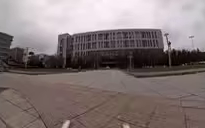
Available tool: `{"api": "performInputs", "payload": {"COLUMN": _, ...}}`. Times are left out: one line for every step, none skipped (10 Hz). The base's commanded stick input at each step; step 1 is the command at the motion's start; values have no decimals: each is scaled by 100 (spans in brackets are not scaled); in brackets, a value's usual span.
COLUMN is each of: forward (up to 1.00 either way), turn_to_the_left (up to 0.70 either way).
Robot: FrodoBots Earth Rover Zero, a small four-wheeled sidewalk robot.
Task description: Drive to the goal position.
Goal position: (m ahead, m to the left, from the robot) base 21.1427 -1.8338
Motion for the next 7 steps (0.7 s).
{"api": "performInputs", "payload": {"forward": 100, "turn_to_the_left": -3}}
{"api": "performInputs", "payload": {"forward": 100, "turn_to_the_left": -20}}
{"api": "performInputs", "payload": {"forward": 100, "turn_to_the_left": 0}}
{"api": "performInputs", "payload": {"forward": 100, "turn_to_the_left": 0}}
{"api": "performInputs", "payload": {"forward": 100, "turn_to_the_left": -3}}
{"api": "performInputs", "payload": {"forward": 100, "turn_to_the_left": -14}}
{"api": "performInputs", "payload": {"forward": 100, "turn_to_the_left": -5}}
